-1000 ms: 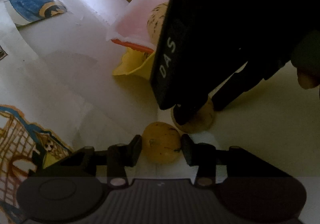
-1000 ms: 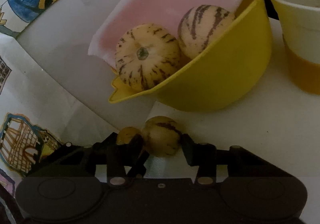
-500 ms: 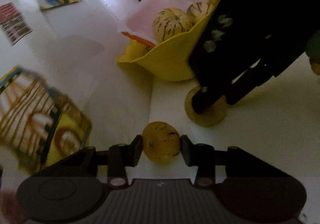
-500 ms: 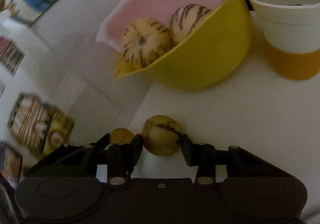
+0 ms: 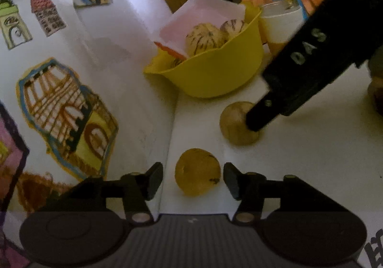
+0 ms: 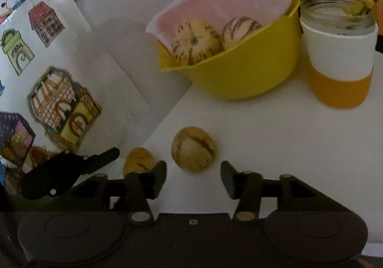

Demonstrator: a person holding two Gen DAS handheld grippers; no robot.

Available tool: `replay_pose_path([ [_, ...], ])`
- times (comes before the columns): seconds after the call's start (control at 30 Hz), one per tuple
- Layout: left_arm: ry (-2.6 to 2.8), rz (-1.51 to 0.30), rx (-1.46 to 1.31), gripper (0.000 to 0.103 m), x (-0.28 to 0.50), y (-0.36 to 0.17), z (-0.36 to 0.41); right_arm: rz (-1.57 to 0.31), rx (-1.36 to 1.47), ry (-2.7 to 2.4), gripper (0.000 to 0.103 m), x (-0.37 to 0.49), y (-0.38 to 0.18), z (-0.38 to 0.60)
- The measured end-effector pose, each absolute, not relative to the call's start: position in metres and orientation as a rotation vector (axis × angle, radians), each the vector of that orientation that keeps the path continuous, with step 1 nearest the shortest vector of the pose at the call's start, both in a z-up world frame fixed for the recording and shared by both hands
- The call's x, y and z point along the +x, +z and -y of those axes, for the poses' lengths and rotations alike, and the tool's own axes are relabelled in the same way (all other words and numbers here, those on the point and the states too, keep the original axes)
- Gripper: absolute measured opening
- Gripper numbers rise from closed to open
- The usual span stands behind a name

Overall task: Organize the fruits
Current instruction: 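Carry the orange-brown fruit with the left tool while the right tool carries the striped fruit to the tray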

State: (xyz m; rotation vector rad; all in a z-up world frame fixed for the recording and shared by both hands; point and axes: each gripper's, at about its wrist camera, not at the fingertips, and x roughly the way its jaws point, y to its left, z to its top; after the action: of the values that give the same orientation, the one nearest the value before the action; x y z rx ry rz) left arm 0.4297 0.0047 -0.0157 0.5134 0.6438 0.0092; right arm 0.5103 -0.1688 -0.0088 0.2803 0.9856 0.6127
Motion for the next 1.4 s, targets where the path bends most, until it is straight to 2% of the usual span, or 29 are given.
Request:
replay_pose_path([
  [0.1, 0.005, -0.636, 0.538, 0.067, 0.439, -0.019, -0.003, -0.973, 0.284, 0.6, 0.062, 0.522, -0.013, 0.157],
  [0.33, -0.008, -0.644, 0.492, 0.066, 0.468, -0.025, -0.008, -0.975, 0.257, 0.598, 0.058, 0.539, -0.028, 0.137],
  [0.47, -0.022, -0.658, 0.437, 0.058, 0.471, -0.025, -0.012, -0.968, 0.229, 0.609, 0.055, 0.539, -0.029, 0.128],
  [0.53, -0.031, -0.663, 0.423, 0.049, 0.471, -0.026, -0.012, -0.959, 0.204, 0.608, 0.053, 0.535, -0.031, 0.128],
  [0.7, -0.017, -0.662, 0.419, 0.046, 0.459, -0.027, -0.011, -0.958, 0.195, 0.606, 0.049, 0.53, -0.029, 0.133],
  [1.03, 0.032, -0.705, 0.311, 0.045, 0.428, -0.012, -0.016, -0.965, 0.184, 0.603, 0.048, 0.502, -0.017, 0.143],
  [1.4, 0.062, -0.661, 0.194, 0.045, 0.373, 0.018, -0.014, -0.974, 0.231, 0.621, 0.048, 0.454, 0.011, 0.165],
])
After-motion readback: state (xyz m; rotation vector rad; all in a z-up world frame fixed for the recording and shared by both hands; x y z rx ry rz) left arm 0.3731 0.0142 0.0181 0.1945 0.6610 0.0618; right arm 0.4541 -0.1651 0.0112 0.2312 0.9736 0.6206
